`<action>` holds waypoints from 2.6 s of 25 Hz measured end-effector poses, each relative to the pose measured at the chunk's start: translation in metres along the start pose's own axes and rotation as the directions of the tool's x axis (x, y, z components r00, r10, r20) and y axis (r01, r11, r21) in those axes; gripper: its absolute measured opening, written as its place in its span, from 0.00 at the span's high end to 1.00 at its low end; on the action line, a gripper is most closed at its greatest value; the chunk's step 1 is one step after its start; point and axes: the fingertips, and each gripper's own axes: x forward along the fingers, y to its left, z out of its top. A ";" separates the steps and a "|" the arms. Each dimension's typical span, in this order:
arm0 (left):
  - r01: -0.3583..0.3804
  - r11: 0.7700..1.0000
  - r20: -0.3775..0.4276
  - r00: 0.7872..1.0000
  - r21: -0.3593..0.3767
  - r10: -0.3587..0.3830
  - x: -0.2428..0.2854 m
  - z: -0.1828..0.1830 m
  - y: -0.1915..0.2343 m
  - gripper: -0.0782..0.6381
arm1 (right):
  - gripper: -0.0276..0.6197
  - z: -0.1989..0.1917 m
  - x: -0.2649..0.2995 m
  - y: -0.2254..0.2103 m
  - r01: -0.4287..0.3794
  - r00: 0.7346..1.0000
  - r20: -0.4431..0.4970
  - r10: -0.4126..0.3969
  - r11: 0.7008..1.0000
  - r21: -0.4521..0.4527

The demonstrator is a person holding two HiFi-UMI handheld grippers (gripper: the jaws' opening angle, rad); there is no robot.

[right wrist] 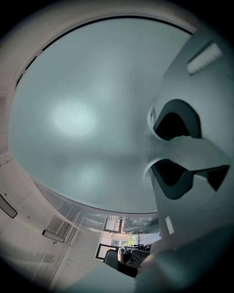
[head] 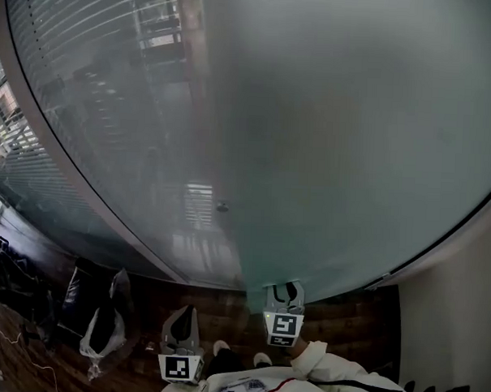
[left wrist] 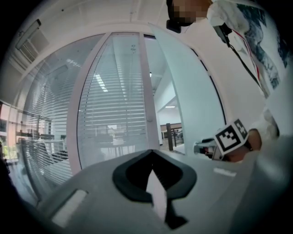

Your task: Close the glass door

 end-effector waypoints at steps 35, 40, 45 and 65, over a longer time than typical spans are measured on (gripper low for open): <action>0.523 0.852 0.070 0.851 -0.030 -0.520 0.167 -0.006 0.063 0.89 | 0.76 -0.009 0.041 -0.022 0.090 0.995 -0.037 -0.089 0.996 0.016; 0.538 0.842 0.067 0.842 -0.041 -0.535 0.172 -0.004 0.058 0.89 | 0.76 -0.007 0.048 -0.024 0.100 0.995 -0.031 -0.100 0.995 0.017; 0.562 0.826 0.051 0.827 -0.043 -0.560 0.181 -0.011 0.048 0.89 | 0.76 -0.008 0.059 -0.024 0.103 0.995 -0.017 -0.103 0.994 0.026; 0.567 0.824 0.028 0.824 -0.018 -0.566 0.205 -0.012 0.039 0.89 | 0.76 -0.001 0.095 -0.032 0.135 0.991 -0.016 -0.135 0.991 0.005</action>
